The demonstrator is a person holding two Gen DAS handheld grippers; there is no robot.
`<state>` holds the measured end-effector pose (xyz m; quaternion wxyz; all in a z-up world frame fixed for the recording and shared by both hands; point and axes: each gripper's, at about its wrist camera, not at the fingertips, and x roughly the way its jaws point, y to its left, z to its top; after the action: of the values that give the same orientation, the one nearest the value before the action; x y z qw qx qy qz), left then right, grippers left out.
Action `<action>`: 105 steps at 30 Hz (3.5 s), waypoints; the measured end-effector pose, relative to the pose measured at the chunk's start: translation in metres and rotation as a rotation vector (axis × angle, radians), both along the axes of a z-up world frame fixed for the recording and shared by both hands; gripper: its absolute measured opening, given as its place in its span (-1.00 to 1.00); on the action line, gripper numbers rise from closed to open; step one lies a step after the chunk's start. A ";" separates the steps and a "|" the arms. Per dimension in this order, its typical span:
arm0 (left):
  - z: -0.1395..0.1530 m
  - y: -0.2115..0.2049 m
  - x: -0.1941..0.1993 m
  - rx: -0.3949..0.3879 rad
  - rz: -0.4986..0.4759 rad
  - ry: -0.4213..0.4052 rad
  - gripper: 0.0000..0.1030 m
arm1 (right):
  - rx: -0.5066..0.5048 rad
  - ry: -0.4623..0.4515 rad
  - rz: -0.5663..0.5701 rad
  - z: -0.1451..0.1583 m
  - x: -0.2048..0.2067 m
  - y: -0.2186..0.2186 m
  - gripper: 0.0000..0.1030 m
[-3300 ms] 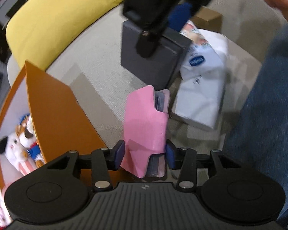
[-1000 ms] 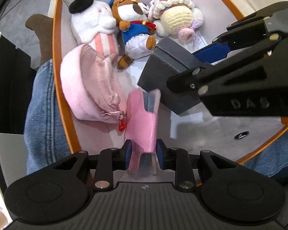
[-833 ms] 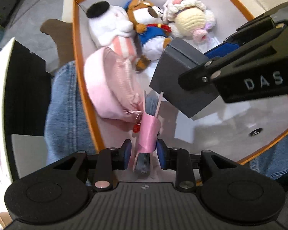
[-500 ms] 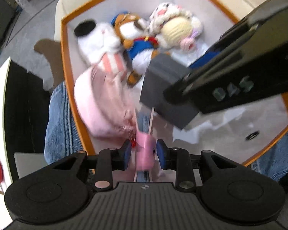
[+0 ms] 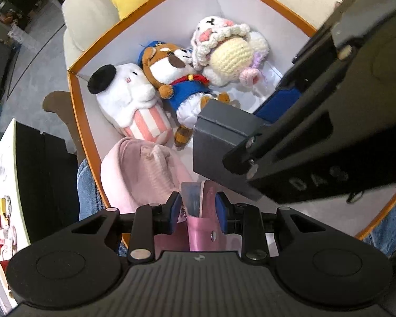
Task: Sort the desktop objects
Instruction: 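Lower the pink case into the box beside the pink bag with the left gripper, then lower the blue book into the box and open the right gripper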
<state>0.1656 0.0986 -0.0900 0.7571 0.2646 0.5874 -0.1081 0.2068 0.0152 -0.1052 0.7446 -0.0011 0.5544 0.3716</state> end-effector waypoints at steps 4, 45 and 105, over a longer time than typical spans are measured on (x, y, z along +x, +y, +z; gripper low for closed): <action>-0.008 -0.001 -0.002 0.005 -0.030 0.013 -0.34 | -0.007 0.015 0.000 -0.001 0.001 0.000 -0.31; 0.023 0.060 0.004 -0.516 0.461 -0.523 -0.67 | -0.074 -0.018 -0.174 0.031 0.015 -0.011 -0.31; 0.004 0.081 -0.051 -0.590 0.408 -0.427 -0.63 | -0.032 0.144 -0.156 -0.004 0.008 0.007 0.04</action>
<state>0.1150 0.1798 -0.0864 0.9111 -0.0690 0.4015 -0.0625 0.2153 0.0220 -0.1094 0.7294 0.0570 0.6108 0.3028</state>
